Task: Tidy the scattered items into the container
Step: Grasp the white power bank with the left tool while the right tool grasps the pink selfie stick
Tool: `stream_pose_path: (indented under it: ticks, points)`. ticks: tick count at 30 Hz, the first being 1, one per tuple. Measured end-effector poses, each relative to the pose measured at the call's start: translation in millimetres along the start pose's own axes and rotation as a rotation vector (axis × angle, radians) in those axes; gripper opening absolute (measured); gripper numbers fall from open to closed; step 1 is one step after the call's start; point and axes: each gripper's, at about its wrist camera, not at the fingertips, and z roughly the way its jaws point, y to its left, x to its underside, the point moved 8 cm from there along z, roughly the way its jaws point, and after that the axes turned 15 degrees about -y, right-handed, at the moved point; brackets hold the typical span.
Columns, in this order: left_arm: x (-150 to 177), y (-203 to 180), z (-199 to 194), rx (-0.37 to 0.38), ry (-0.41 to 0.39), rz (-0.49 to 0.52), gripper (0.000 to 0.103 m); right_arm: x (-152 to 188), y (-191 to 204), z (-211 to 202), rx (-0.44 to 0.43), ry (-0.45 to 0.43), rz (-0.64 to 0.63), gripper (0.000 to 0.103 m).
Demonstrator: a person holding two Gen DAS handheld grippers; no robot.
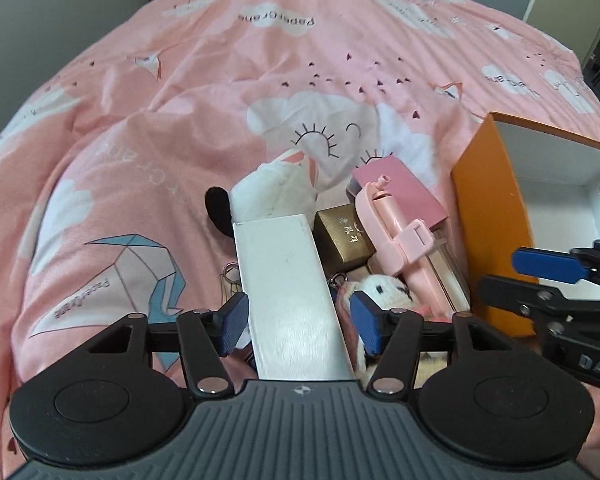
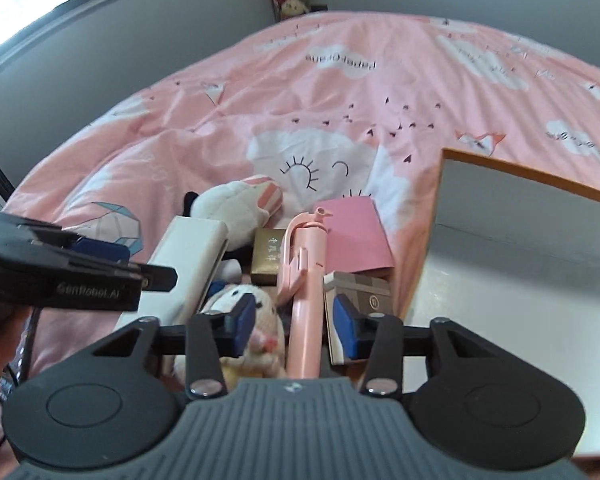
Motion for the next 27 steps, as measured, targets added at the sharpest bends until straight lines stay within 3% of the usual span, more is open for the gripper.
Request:
stream_pose_path:
  ticks: [5,13,27]
  points:
    - [4.6,5.7,22.2,-0.054,0.046,0.003,0.067,-1.7,-1.5,33.2,-0.023,0.058,-0.001,0.046]
    - [8.8,7.1,44.9,-0.045,0.09,-0.028,0.073,4.1,-4.7,72.5,-0.04,0.127,-0.003,0.046]
    - [22.2,16.5,70.0,-0.027,0.148,-0.097,0.072,9.8,-5.3,102.7,-0.024,0.17,-0.026,0.046]
